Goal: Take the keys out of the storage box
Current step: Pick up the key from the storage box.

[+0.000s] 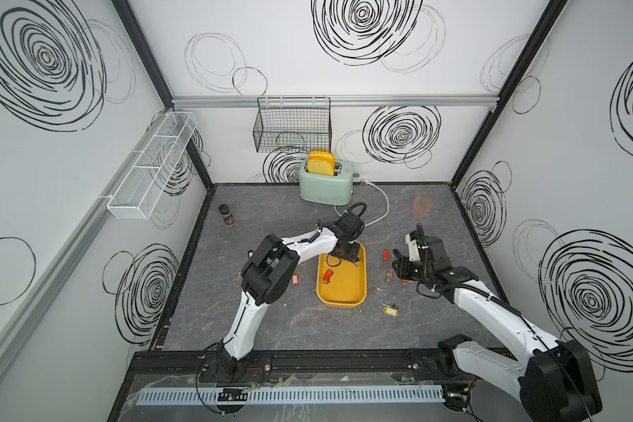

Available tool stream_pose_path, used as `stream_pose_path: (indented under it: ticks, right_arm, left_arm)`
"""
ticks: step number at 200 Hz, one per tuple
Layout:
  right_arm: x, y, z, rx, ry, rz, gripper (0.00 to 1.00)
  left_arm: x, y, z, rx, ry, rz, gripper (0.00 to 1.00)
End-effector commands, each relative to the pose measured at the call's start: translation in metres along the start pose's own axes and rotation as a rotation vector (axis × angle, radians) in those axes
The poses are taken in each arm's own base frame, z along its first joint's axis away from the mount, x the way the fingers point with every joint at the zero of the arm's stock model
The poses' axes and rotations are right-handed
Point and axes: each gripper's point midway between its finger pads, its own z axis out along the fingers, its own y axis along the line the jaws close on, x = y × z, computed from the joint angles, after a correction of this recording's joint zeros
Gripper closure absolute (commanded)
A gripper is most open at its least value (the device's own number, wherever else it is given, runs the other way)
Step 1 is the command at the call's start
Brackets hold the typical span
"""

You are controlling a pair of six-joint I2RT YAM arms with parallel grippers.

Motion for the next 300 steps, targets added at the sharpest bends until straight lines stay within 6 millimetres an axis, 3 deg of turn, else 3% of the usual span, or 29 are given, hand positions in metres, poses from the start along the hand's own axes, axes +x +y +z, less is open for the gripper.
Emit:
stream_pose_path:
  ticks: [1, 31, 75, 174, 210, 250, 300]
  right_arm:
    - [-0.002, -0.002, -0.002, 0.006, -0.008, 0.005, 0.70]
    - [-0.001, -0.002, -0.002, 0.006, -0.006, 0.005, 0.70]
    - [-0.001, -0.002, -0.002, 0.004, -0.006, 0.007, 0.70]
    - [0.002, -0.004, 0.000, 0.009, 0.000, 0.004, 0.69]
    - [0.000, -0.003, 0.001, 0.004, -0.004, 0.005, 0.69]
    - [-0.002, 0.000, 0.002, -0.011, -0.008, 0.005, 0.69]
    - [-0.005, 0.008, 0.004, -0.042, -0.007, 0.001, 0.69]
  left_arm:
    - [0.000, 0.005, 0.005, -0.026, 0.008, 0.005, 0.46]
    - [0.009, 0.007, 0.010, -0.029, 0.022, 0.005, 0.50]
    - [0.021, 0.010, 0.018, -0.040, 0.046, 0.007, 0.66]
    - [0.017, 0.009, 0.011, -0.055, 0.031, 0.013, 1.00]
    - [0.006, 0.007, -0.012, -0.059, -0.008, 0.015, 1.00]
    - [-0.007, 0.003, -0.057, -0.041, -0.079, 0.015, 1.00]
    - [-0.005, 0.006, -0.109, -0.030, -0.136, 0.010, 1.00]
